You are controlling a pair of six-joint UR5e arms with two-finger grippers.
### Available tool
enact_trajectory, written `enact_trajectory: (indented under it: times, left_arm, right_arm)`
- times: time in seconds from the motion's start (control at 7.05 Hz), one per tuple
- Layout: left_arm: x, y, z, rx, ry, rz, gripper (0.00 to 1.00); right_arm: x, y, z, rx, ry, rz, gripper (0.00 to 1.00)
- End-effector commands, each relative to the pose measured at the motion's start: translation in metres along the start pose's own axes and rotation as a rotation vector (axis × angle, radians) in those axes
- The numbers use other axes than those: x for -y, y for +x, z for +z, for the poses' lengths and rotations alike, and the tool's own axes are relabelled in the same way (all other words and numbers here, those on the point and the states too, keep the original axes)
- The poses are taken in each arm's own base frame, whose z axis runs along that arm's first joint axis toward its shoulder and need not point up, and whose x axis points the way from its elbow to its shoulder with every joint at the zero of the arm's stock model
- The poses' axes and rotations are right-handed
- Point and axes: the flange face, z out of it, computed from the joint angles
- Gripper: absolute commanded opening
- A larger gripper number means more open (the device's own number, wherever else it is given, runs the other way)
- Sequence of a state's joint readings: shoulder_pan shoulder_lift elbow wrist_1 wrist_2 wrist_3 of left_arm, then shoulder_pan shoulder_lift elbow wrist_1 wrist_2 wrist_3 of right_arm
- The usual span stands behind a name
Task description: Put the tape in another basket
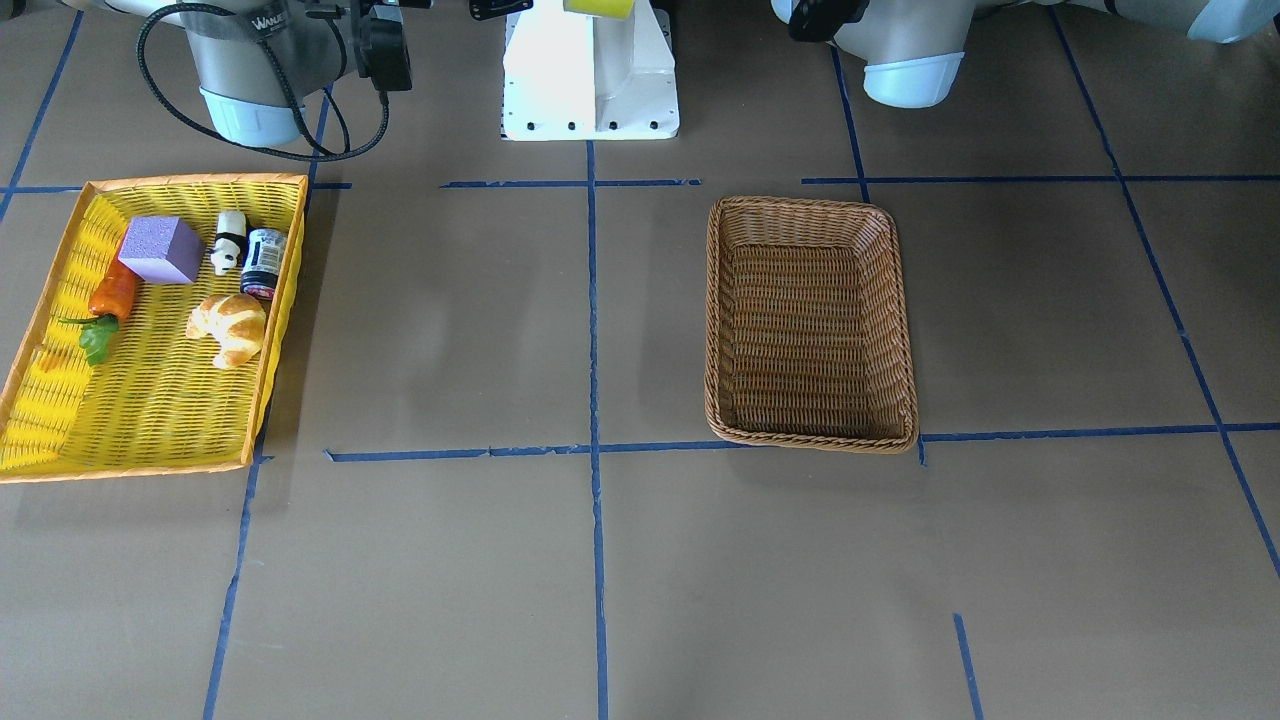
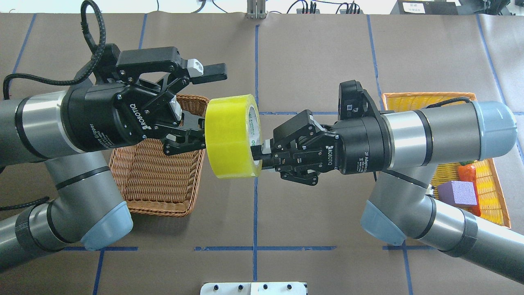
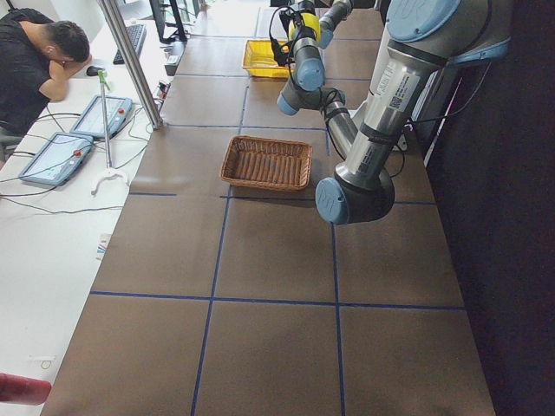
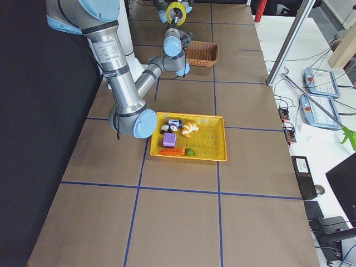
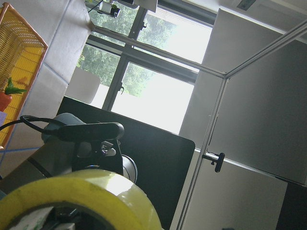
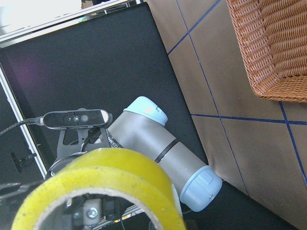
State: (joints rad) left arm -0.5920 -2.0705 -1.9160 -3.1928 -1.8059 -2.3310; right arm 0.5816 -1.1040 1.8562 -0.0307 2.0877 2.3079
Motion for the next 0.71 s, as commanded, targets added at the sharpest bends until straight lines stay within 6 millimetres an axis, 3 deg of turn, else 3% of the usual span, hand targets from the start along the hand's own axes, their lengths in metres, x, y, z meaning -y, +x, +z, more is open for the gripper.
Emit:
enact_trajectory:
  times: [0.0, 0.57]
  left_arm:
    - [-0.001, -0.003, -0.003, 0.007, 0.001, 0.003, 0.0]
    - [0.001, -0.002, -0.007, 0.01, 0.006, 0.012, 0.0]
  right_arm:
    - [0.001, 0.0, 0.0, 0.001, 0.004, -0.008, 0.99]
    - [0.002, 0.008, -0.014, 0.01, -0.004, -0.024, 1.0]
